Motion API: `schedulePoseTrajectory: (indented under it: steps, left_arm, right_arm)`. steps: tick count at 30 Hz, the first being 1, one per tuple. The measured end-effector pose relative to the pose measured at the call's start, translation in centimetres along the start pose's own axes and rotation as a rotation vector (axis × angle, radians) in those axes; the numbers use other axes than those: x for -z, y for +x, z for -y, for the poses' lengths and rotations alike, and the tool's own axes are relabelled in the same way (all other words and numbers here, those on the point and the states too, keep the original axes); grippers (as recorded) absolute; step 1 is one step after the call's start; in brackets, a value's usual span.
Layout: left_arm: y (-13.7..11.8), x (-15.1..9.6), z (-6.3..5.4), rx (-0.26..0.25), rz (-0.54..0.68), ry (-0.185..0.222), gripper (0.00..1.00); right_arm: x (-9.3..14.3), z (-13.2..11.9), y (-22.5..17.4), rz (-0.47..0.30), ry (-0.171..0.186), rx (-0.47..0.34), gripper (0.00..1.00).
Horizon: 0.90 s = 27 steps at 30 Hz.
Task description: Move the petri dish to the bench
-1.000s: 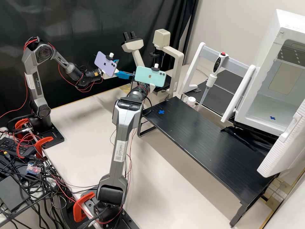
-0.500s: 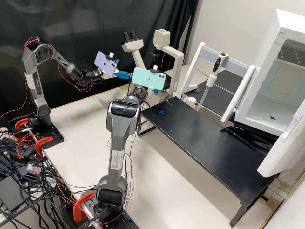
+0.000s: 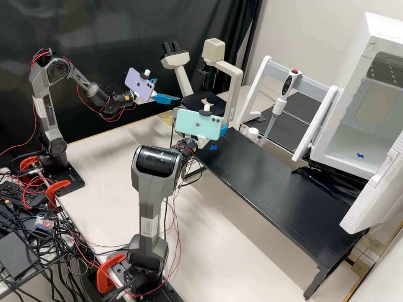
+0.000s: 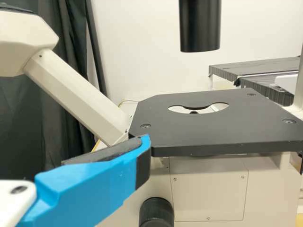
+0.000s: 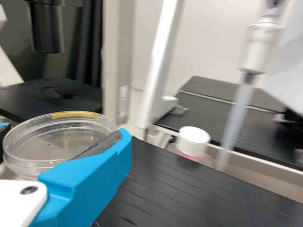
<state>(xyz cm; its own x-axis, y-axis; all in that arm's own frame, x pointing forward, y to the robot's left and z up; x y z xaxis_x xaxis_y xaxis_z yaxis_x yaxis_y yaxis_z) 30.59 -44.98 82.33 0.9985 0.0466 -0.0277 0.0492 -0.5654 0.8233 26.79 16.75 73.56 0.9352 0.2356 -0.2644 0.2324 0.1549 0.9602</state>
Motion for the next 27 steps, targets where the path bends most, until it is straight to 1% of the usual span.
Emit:
schedulePoseTrajectory:
  steps: [5, 6, 9, 10, 13, 15, 20, 22, 23, 26, 27]
  left_arm:
    - [0.0, 0.0, 0.0, 0.000, 0.000, 0.000, 1.00]
    - [0.0, 0.0, 0.0, 0.000, 0.000, 0.000, 1.00]
    - [0.0, 0.0, 0.0, 0.000, 0.000, 0.000, 1.00]
    - [0.0, 0.0, 0.0, 0.000, 0.000, 0.000, 1.00]
    - [0.0, 0.0, 0.0, 0.000, 0.000, 0.000, 1.00]
    - [0.0, 0.0, 0.0, 0.000, 0.000, 0.000, 1.00]
    - [0.0, 0.0, 0.0, 0.000, 0.000, 0.000, 1.00]
    - [0.0, 0.0, 0.0, 0.000, 0.000, 0.000, 1.00]
    - [0.0, 0.0, 0.0, 0.000, 0.000, 0.000, 1.00]
    - [0.0, 0.0, 0.0, 0.000, 0.000, 0.000, 1.00]
    - [0.0, 0.0, 0.0, 0.000, 0.000, 0.000, 1.00]
  right_arm:
    - [-1.8, -1.0, -2.1, 0.008, 0.004, -0.039, 0.00]
    - [-2.3, -1.0, -2.5, 0.014, 0.012, -0.042, 0.00]
    - [-2.9, -0.9, -3.1, 0.024, 0.019, -0.036, 0.00]
    - [-3.1, -0.7, -3.2, 0.028, 0.027, -0.028, 0.00]
    - [-3.4, -0.2, -3.6, 0.033, 0.032, -0.008, 0.00]
    - [-3.4, 0.2, -3.7, 0.032, 0.042, 0.005, 0.00]
    - [-3.6, 1.5, -3.7, 0.037, 0.034, 0.049, 0.00]
    - [-3.7, 1.7, -3.6, 0.040, 0.041, 0.050, 0.00]
    - [-3.8, 1.7, -3.6, 0.037, 0.053, 0.042, 0.00]
    - [-3.9, 1.9, -3.4, 0.037, 0.055, 0.037, 0.00]
    - [-3.9, 2.0, -3.4, 0.038, 0.054, 0.037, 1.00]
